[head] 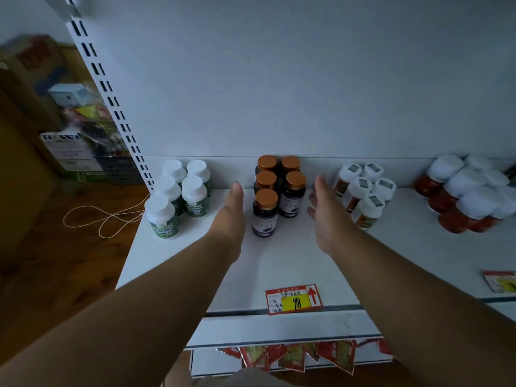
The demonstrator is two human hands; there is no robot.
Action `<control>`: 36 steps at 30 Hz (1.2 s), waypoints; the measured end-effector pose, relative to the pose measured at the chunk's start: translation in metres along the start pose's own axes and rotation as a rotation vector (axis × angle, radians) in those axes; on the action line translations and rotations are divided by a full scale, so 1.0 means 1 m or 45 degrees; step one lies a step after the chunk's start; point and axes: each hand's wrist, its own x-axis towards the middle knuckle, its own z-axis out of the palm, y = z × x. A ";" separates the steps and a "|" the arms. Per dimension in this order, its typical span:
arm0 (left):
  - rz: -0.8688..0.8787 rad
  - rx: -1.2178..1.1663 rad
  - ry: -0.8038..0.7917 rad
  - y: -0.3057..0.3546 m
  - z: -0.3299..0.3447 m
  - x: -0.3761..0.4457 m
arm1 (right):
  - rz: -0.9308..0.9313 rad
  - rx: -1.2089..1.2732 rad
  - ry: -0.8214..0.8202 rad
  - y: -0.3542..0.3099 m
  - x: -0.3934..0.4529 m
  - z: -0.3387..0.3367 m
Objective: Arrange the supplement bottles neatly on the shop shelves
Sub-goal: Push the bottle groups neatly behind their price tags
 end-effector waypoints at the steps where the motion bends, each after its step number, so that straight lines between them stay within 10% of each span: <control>1: -0.011 0.001 -0.015 0.005 0.006 0.011 | 0.087 0.105 0.002 -0.004 0.010 0.001; 20: -0.096 -0.033 -0.102 0.009 0.026 0.043 | 0.107 -0.041 -0.138 0.000 0.048 0.020; 26: 0.297 0.576 0.164 -0.009 -0.003 0.006 | -0.435 -0.561 0.246 0.032 -0.004 0.004; 36: 0.355 0.828 0.107 -0.019 -0.003 -0.004 | -0.656 -0.760 -0.002 0.046 -0.021 0.018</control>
